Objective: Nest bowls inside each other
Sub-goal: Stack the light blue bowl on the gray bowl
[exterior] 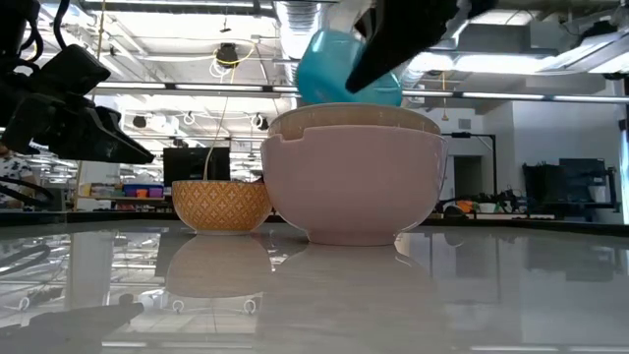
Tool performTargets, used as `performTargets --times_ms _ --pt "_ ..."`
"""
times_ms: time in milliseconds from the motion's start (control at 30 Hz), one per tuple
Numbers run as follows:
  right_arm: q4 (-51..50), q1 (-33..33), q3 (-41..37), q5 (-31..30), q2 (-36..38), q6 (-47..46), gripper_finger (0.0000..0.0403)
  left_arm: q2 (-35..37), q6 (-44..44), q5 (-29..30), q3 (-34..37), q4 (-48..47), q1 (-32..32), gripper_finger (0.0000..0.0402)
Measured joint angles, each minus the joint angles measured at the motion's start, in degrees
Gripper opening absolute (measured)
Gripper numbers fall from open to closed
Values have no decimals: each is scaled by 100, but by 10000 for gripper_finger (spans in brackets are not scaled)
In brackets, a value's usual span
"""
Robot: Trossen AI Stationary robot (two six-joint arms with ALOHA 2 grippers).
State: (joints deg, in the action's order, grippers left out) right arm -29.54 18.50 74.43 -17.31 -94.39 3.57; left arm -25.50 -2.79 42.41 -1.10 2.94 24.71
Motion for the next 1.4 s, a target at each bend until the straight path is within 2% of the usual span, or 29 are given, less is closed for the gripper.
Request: performTargets --times_ms 267,533,633,967,1100,1267,1400 --pt "-64 -13 -2 125 -432 13 28 -1 0 0 0 1 2 125" --pt "-178 -147 -2 348 -434 -11 30 0 0 -2 0 4 0 125" --pt "-175 -146 -2 573 -434 -24 40 0 0 -2 0 2 2 125" --pt "-173 -144 -2 541 -434 -358 75 0 0 0 0 2 0 125" --pt "-173 -140 -2 543 -434 -354 100 0 0 0 0 2 1 125" --pt "-173 -190 -2 472 -434 -301 149 0 0 0 0 2 0 125" --pt "-218 -225 -1 462 -409 56 185 0 0 -2 0 2 2 125"
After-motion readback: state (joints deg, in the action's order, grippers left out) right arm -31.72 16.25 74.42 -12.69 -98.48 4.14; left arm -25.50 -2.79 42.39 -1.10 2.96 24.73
